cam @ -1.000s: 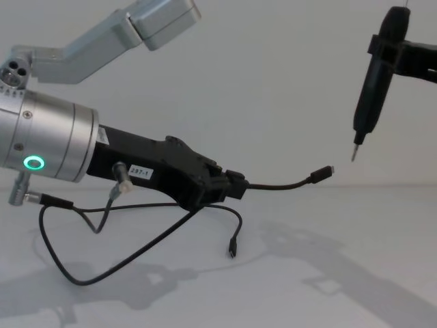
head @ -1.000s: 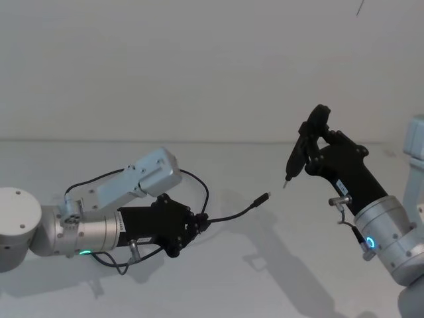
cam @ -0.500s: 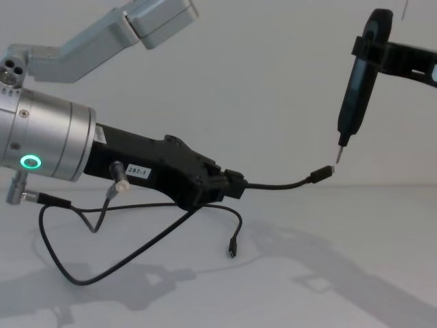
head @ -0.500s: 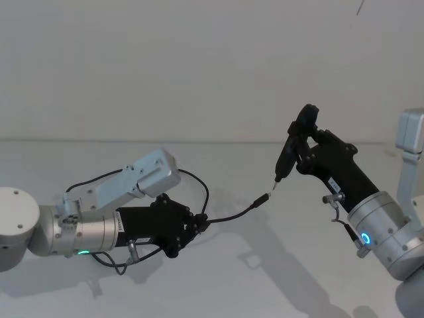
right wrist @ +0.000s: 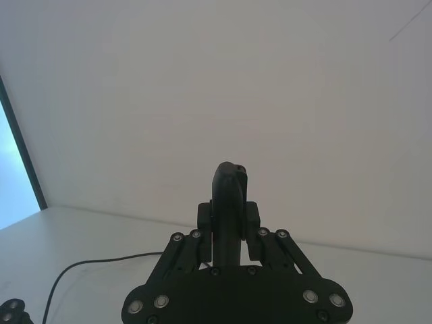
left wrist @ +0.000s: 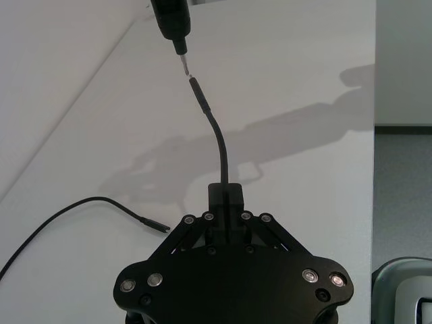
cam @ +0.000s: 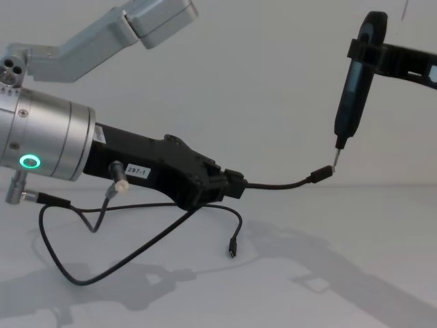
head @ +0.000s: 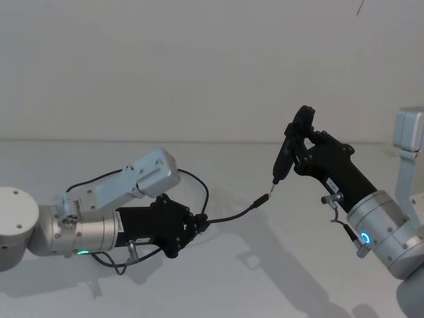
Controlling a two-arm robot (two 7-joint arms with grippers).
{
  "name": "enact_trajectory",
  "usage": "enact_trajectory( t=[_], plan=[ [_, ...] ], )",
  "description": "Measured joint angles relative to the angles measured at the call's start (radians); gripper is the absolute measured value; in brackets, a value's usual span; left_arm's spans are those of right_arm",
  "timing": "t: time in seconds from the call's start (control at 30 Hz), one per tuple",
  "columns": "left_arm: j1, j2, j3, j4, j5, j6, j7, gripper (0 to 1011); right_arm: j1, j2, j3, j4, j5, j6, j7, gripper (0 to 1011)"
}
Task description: Pick up the data cable with the one hand.
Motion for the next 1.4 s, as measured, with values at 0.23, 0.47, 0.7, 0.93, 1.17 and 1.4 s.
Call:
enact_trajectory(
  t=[0.23,0.47,0.7,0.93,1.17,1.4],
  plan=[
    [0.0,0.001,0.0,0.0,0.0,-0.001,-0.001,40,0.001,0.007,-0.004,-0.004,0.006,0.005,0.0,279],
    [0.0,0.001,0.0,0.0,0.0,-0.001,-0.001,40,0.003,0.015,-0.01,-0.006,0.014,0.012,0.0,279],
    [0.0,0.001,0.0,0.0,0.0,-0.001,-0.001,40,0.005,0.022,-0.015,-0.006,0.021,0.019,-0.001,279],
    [0.0,0.001,0.0,0.0,0.0,-0.001,-0.001,40,0.007,0.026,-0.019,-0.005,0.026,0.023,-0.003,279],
    [0.0,0.001,0.0,0.0,0.0,-0.001,-0.001,40,0.007,0.028,-0.021,-0.005,0.029,0.025,-0.004,279],
    [0.0,0.001,0.0,0.0,0.0,-0.001,-0.001,40,0.008,0.03,-0.022,-0.004,0.031,0.026,-0.005,279]
  ],
)
